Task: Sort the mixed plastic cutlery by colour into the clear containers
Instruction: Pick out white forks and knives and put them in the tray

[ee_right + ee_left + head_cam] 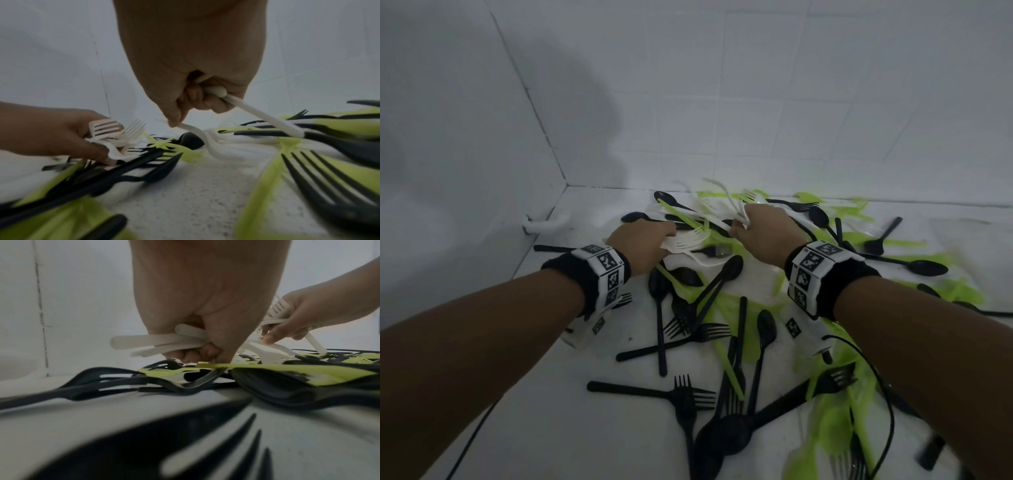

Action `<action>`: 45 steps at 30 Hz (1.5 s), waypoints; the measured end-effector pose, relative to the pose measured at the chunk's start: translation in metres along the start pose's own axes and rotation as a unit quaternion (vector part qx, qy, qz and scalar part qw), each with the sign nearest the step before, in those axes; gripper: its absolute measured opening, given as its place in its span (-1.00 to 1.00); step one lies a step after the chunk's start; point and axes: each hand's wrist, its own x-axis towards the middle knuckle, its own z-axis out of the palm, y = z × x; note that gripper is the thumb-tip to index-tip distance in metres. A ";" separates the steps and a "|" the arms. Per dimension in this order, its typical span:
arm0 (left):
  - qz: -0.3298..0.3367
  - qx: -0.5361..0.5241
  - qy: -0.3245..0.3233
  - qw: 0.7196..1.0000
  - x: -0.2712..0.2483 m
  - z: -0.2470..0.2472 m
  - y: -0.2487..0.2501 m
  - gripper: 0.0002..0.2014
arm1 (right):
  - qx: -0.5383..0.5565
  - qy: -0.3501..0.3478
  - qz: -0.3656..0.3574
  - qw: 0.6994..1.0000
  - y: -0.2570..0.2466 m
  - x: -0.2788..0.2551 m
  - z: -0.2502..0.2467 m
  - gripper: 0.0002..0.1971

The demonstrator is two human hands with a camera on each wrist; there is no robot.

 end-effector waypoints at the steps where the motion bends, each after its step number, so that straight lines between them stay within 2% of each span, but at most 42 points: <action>1: 0.010 0.002 0.011 1.000 0.000 0.000 0.000 -0.77 | 0.018 0.011 0.002 1.000 -0.002 -0.001 -0.001 -0.72; 4: 0.028 -0.004 0.049 0.998 -0.003 -0.003 0.001 -0.74 | 0.086 0.069 0.018 0.994 -0.009 -0.005 -0.007 -0.75; 7: 0.044 -0.056 0.073 0.995 -0.008 -0.012 0.005 -0.77 | 0.153 0.116 0.031 0.981 -0.014 -0.008 -0.015 -0.77; 9: 0.030 -0.120 0.043 0.991 -0.013 -0.019 0.012 -0.76 | 0.168 0.134 0.027 0.976 -0.015 -0.010 -0.019 -0.74; 11: 0.013 -0.181 -0.001 0.983 -0.017 -0.023 0.017 -0.80 | 0.166 0.133 0.032 0.977 -0.014 -0.012 -0.019 -0.70; 13: 0.009 -0.203 -0.009 0.979 -0.020 -0.023 0.021 -0.83 | 0.159 0.115 0.047 0.979 -0.012 -0.017 -0.019 -0.71; 16: -0.006 -0.209 0.014 0.978 -0.023 -0.023 0.025 -0.81 | 0.166 0.103 0.070 0.978 -0.009 -0.026 -0.018 -0.68; 19: -0.025 -0.224 0.025 0.974 -0.024 -0.023 0.025 -0.76 | 0.198 0.100 0.077 0.972 -0.008 -0.035 -0.022 -0.77; 23: -0.047 -0.240 0.030 0.969 -0.026 -0.022 0.024 -0.60 | 0.197 0.089 0.082 0.973 -0.005 -0.040 -0.031 -0.87; 24: -0.056 -0.248 0.040 0.966 -0.026 -0.022 0.025 -0.58 | 0.189 0.087 0.081 0.975 -0.006 -0.041 -0.032 -0.84; 27: -0.064 -0.273 0.084 0.956 -0.027 -0.025 0.032 -0.63 | 0.173 0.100 0.069 0.977 -0.010 -0.048 -0.040 -0.81; 31: -0.065 -0.314 0.092 0.943 -0.026 -0.029 0.044 -0.67 | 0.138 0.128 0.033 0.982 -0.013 -0.057 -0.046 -0.81; 33: -0.062 -0.355 0.098 0.928 -0.027 -0.030 0.052 -0.79 | 0.132 0.135 0.039 0.981 -0.015 -0.061 -0.049 -0.79; 35: -0.065 -0.388 0.101 0.914 -0.026 -0.029 0.060 -0.77 | 0.156 0.134 0.063 0.977 -0.016 -0.067 -0.054 -0.75; 38: -0.087 -0.453 0.075 0.884 -0.022 -0.027 0.070 -0.74 | 0.264 0.149 0.088 0.949 -0.019 -0.079 -0.059 -0.79; 42: -0.116 -0.562 0.023 0.819 -0.023 -0.022 0.094 -0.71 | 0.395 0.156 0.095 0.900 -0.018 -0.096 -0.059 -0.84; 45: -0.118 -0.634 -0.020 0.764 -0.025 -0.020 0.116 -0.66 | 0.425 0.121 0.076 0.894 -0.013 -0.114 -0.056 -0.79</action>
